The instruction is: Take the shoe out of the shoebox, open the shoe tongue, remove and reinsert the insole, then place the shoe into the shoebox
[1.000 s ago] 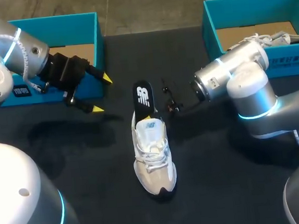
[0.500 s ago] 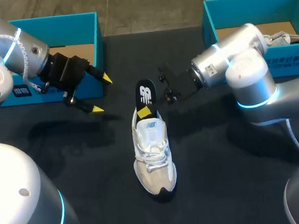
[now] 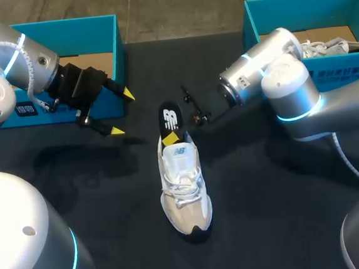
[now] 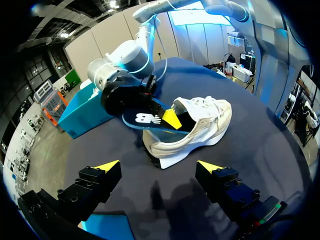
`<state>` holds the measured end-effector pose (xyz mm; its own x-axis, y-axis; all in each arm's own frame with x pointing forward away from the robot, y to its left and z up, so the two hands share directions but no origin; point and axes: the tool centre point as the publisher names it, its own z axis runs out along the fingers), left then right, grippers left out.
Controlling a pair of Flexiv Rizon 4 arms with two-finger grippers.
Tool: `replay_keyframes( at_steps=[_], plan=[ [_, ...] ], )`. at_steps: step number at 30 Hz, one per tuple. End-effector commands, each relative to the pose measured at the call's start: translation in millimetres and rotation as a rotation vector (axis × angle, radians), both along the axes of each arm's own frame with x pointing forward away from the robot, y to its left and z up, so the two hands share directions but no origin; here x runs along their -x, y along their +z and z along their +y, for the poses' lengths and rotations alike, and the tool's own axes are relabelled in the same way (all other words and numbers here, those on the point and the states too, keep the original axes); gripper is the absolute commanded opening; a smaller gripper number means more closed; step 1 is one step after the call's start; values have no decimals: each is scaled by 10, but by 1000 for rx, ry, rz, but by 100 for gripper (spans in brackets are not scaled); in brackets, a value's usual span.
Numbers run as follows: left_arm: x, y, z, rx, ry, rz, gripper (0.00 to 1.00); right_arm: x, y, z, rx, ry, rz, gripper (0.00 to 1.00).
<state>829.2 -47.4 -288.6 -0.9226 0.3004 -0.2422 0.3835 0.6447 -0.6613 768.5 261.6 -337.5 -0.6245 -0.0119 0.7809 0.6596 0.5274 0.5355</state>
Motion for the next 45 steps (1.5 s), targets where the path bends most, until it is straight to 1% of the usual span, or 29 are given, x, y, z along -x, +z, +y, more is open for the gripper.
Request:
replay_keyframes(
  at_steps=[1, 6, 9, 10, 11, 13, 16, 19, 27, 33, 40, 45],
  plan=[
    [1, 2, -1, -3, 0, 0, 100, 65, -57, 44, 2, -3, 12, 0],
    [1, 2, -1, -3, 0, 0, 100, 114, -73, 63, 24, 10, 34, 0],
    [1, 2, -1, -3, 0, 0, 100, 111, -5, 65, 35, -1, 10, 1],
    [1, 2, -1, -3, 0, 0, 100, 104, 29, 63, 36, -6, -2, 13],
    [1, 2, -1, -3, 0, 0, 100, 96, 53, 63, 38, -10, -11, 22],
    [1, 2, -1, -3, 0, 0, 100, 81, 113, 68, 44, -15, -29, 31],
    [1, 2, -1, -3, 0, 0, 100, 69, 170, 86, 57, -13, -44, 38],
    [1, 2, -1, -3, 0, 0, 100, 65, 198, 101, 64, -11, -51, 42],
    [1, 2, -1, -3, 0, 0, 100, 57, 294, 77, 77, -48, -94, 42],
    [1, 2, -1, -3, 0, 0, 100, 49, 294, 10, 36, -132, -142, 44],
    [1, 2, -1, -3, 0, 0, 100, 101, 204, -96, 31, -184, -134, 43],
    [1, 2, -1, -3, 0, 0, 100, 89, 165, -185, 31, -201, -127, 43]
  ],
)
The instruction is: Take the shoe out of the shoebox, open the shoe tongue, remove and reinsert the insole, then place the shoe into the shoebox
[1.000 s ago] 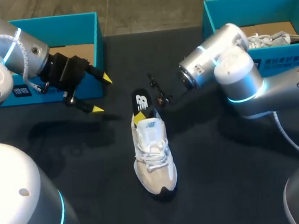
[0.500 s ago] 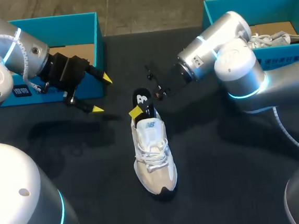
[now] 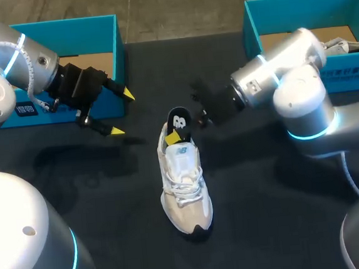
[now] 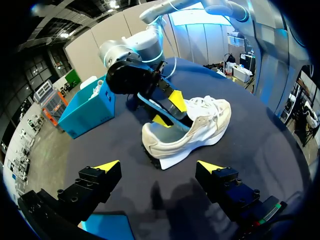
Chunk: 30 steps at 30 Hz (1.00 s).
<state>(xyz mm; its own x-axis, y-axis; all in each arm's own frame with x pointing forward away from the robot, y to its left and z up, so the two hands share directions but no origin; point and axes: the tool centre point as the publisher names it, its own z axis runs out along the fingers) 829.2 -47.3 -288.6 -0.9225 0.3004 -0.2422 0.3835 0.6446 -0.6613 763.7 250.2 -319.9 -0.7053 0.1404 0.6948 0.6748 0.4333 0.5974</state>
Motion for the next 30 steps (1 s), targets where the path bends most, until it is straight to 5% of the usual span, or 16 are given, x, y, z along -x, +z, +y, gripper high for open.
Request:
replay_keyframes(
  at_steps=[1, 16, 26, 30],
  plan=[
    [1, 2, -1, -3, 0, 0, 100, 34, -9, -81, -16, -24, -4, 43],
    [1, 2, -1, -3, 0, 0, 100, -73, 5, -169, -11, -38, -9, 40],
    [1, 2, -1, -3, 0, 0, 100, -233, -71, -60, -16, 8, 9, 18],
    [1, 2, -1, -3, 0, 0, 100, -278, -100, -39, -14, 26, 17, 0]
  ],
)
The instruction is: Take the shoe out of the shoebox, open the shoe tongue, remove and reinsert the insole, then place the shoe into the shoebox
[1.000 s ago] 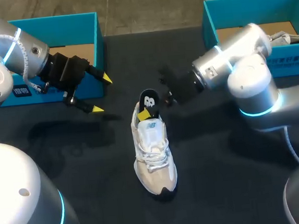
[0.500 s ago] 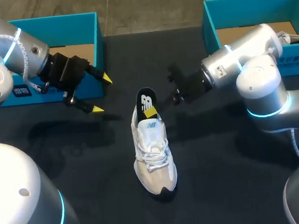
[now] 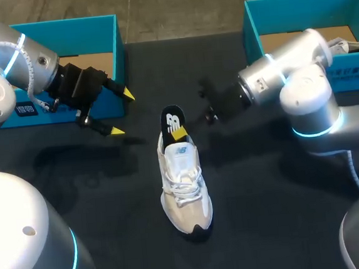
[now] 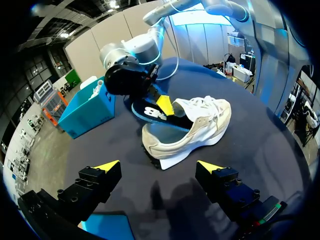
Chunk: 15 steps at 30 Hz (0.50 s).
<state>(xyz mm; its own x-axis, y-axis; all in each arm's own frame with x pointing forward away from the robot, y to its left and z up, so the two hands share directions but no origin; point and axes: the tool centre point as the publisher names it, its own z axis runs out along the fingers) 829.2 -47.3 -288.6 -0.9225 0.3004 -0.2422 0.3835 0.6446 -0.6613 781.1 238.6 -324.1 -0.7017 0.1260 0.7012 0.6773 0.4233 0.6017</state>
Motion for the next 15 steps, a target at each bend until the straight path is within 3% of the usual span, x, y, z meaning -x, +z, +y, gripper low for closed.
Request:
replay_keyframes(
  at_steps=[1, 9, 15],
  plan=[
    [1, 2, -1, -3, 0, 0, 100, -111, -64, 81, 4, 30, 14, 0],
    [1, 2, -1, -3, 0, 0, 100, -99, -91, 126, 47, 88, 66, 0],
    [1, 2, -1, -3, 0, 0, 100, 28, -155, 97, 82, 108, 131, 0]
  ],
)
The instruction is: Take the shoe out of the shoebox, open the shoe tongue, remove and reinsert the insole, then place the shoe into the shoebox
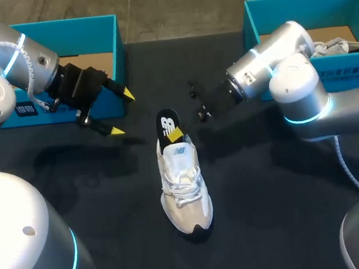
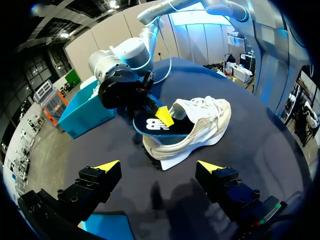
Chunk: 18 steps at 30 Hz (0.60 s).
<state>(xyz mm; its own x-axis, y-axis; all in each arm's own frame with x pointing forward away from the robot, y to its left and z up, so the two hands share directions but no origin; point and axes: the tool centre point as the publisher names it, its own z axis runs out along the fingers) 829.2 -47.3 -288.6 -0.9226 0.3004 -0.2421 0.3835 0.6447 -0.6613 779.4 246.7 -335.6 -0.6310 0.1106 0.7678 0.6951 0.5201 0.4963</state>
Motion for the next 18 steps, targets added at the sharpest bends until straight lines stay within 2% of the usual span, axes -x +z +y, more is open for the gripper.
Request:
replay_keyframes(
  at_steps=[1, 11, 18],
  plan=[
    [1, 2, -1, -3, 0, 0, 100, 26, -41, 15, 25, 18, 27, 0],
    [1, 2, -1, -3, 0, 0, 100, 228, -121, 24, 73, 44, 110, 0],
    [1, 2, -1, -3, 0, 0, 100, 293, -182, 46, 85, 44, 139, 0]
  ],
)
